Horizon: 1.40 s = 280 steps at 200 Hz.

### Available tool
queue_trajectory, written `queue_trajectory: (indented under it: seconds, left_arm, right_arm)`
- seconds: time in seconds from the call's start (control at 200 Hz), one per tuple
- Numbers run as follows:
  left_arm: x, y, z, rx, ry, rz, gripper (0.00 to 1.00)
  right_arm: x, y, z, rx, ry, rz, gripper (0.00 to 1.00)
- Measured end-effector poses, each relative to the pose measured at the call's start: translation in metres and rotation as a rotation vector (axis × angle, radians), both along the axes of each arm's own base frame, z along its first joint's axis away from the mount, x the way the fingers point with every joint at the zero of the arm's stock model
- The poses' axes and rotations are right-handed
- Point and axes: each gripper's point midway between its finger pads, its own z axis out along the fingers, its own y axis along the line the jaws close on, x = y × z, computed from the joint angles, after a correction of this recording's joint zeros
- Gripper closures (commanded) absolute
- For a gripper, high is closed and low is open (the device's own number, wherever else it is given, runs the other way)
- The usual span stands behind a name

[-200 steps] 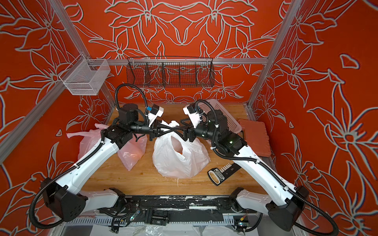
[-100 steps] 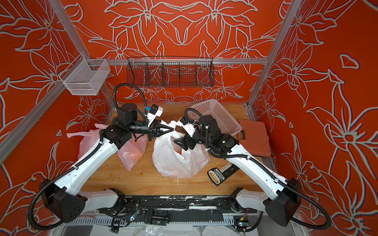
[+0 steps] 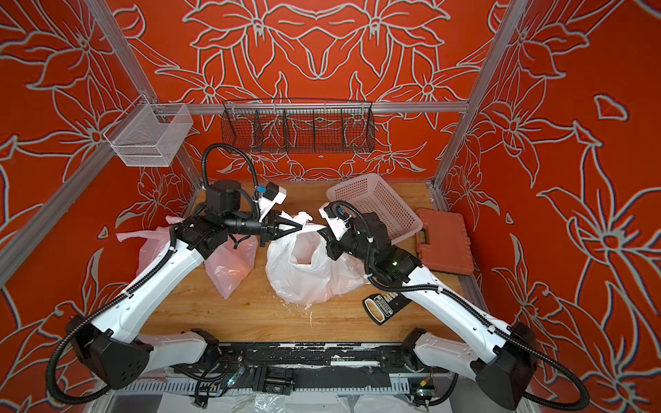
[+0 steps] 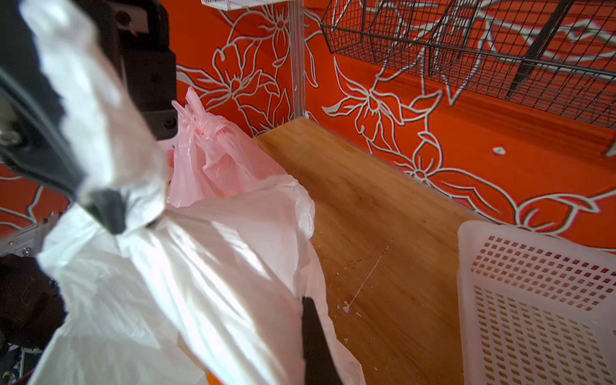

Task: Place the oranges into plastic bags & tie knots
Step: Tie the plastic bag at the center of the board.

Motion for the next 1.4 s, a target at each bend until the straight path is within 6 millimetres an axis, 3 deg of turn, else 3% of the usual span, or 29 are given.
queue_trajectory:
  seconds: [0.015, 0.035, 0.14, 0.2, 0.325, 0.495, 0.585, 0.6, 0.62, 0.64, 0.811, 1.066, 1.226, 1.401]
  left_arm:
    - [0.000, 0.000, -0.001, 0.003, 0.005, 0.001, 1.00]
    - [0.000, 0.000, -0.002, 0.008, 0.014, 0.002, 1.00]
    - [0.003, 0.003, -0.006, 0.018, 0.048, 0.023, 1.00]
    - [0.004, 0.004, -0.007, 0.018, 0.063, 0.037, 1.00]
    - [0.008, 0.004, -0.006, 0.009, 0.114, 0.060, 1.00]
    - [0.020, 0.012, -0.009, -0.003, 0.194, 0.107, 1.00]
    - [0.027, 0.019, -0.010, -0.015, 0.238, 0.135, 1.00]
    - [0.027, 0.020, -0.010, -0.016, 0.245, 0.139, 1.00]
    - [0.028, 0.021, -0.011, -0.017, 0.252, 0.143, 1.00]
    - [0.029, 0.023, -0.011, -0.018, 0.262, 0.148, 1.00]
    - [0.032, 0.025, -0.014, -0.019, 0.319, 0.154, 1.00]
    - [0.030, 0.023, -0.014, -0.025, 0.383, 0.150, 1.00]
    - [0.030, 0.023, -0.013, -0.028, 0.413, 0.155, 1.00]
    - [0.030, 0.023, -0.011, -0.028, 0.453, 0.162, 1.00]
  right_arm:
    - [0.001, 0.000, 0.000, 0.001, 0.002, -0.005, 0.61]
    - [0.002, -0.002, -0.001, 0.005, 0.009, -0.016, 0.53]
    - [0.011, -0.012, -0.002, -0.005, 0.002, -0.078, 0.46]
    - [0.013, -0.015, 0.000, -0.008, -0.015, -0.088, 0.33]
    - [0.013, -0.014, 0.005, -0.061, -0.089, -0.064, 0.33]
    - [0.016, -0.013, -0.004, -0.188, -0.162, -0.021, 0.26]
    - [0.009, -0.011, 0.003, -0.192, -0.201, 0.020, 0.26]
    - [0.008, -0.010, 0.005, -0.190, -0.208, 0.026, 0.22]
    - [0.005, -0.009, 0.008, -0.188, -0.221, 0.043, 0.06]
    - [0.001, -0.008, 0.011, -0.184, -0.230, 0.061, 0.03]
    - [-0.025, 0.002, 0.024, -0.196, -0.347, 0.226, 0.02]
    - [-0.041, 0.032, 0.015, -0.345, -0.529, 0.313, 0.04]
    - [-0.034, 0.056, 0.012, -0.432, -0.759, 0.260, 0.10]
    - [-0.014, 0.069, 0.000, -0.524, -0.893, 0.206, 0.16]
